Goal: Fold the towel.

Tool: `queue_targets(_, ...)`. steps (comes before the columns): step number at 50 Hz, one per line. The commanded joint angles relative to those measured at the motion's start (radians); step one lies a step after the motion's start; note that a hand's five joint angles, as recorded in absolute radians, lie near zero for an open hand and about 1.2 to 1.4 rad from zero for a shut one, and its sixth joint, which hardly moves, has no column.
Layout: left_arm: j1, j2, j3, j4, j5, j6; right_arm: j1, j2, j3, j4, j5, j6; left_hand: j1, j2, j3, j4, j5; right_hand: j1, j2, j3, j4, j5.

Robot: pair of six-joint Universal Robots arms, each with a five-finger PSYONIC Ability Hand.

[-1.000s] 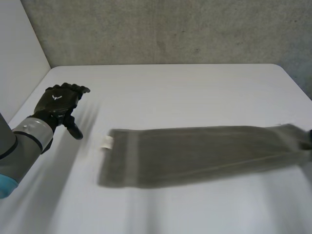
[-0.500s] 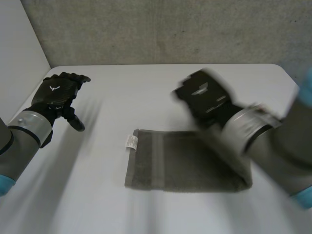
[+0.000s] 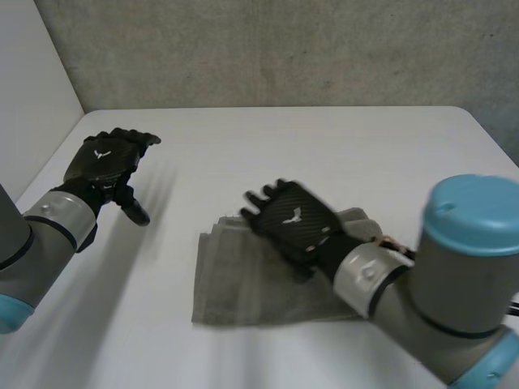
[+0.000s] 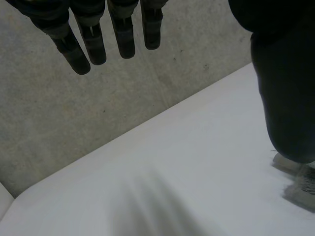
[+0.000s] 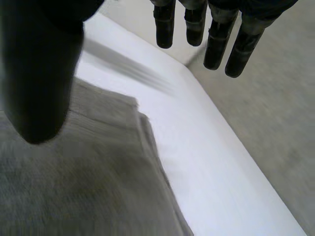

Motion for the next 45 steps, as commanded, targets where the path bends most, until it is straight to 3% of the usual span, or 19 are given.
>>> queue_targets(1, -0.015, -0.001, -0.007, 0.002, 0.0, 0.0, -0.186, -0.107, 0.181, 0.04, 0.004, 0.044, -0.061, -0.043, -0.035, -0.052, -0.197, -0.062, -0.087, -0.075, -0.082, -0.058)
queue_targets(9, -0.023, -0.008, -0.008, 0.002, 0.002, 0.0, -0.36, -0.112, 0.315, 0.068, 0.004, -0.049, -0.061, -0.043, -0.035, -0.052, -0.197, 0.153, 0.128, 0.14, 0.133, 0.157)
queue_targets(21, -0.033, -0.017, -0.011, 0.002, 0.002, 0.0, -0.389, -0.075, 0.315, 0.065, 0.056, -0.109, -0.061, -0.043, -0.035, -0.052, -0.197, 0.403, 0.378, 0.391, 0.384, 0.408)
queue_targets(24, -0.033, -0.016, -0.011, 0.002, 0.002, 0.0, -0.389, -0.052, 0.297, 0.06, 0.076, -0.103, -0.061, -0.043, -0.035, -0.052, -0.197, 0.842, 0.817, 0.829, 0.822, 0.846)
queue_targets(27, -0.032, -0.014, -0.011, 0.002, 0.002, 0.0, -0.386, -0.055, 0.287, 0.057, 0.088, -0.103, -0.061, -0.043, -0.035, -0.052, -0.197, 1.026, 1.001, 1.013, 1.006, 1.03)
queue_targets(28, -0.032, -0.016, -0.011, 0.002, 0.002, 0.0, -0.379, -0.067, 0.275, 0.057, 0.105, -0.103, -0.061, -0.043, -0.035, -0.052, -0.197, 1.158, 1.133, 1.146, 1.139, 1.163)
queue_targets(38, -0.03, -0.008, -0.01, 0.002, 0.002, 0.0, -0.219, -0.115, 0.143, 0.069, 0.166, -0.108, -0.064, -0.046, -0.038, -0.055, -0.2, 1.16, 1.135, 1.147, 1.14, 1.164)
queue_targets(45, -0.016, 0.003, 0.0, 0.002, -0.002, 0.0, 0.06, -0.025, -0.057, 0.057, 0.244, -0.112, -0.064, -0.046, -0.038, -0.055, -0.2, 1.16, 1.135, 1.147, 1.14, 1.164)
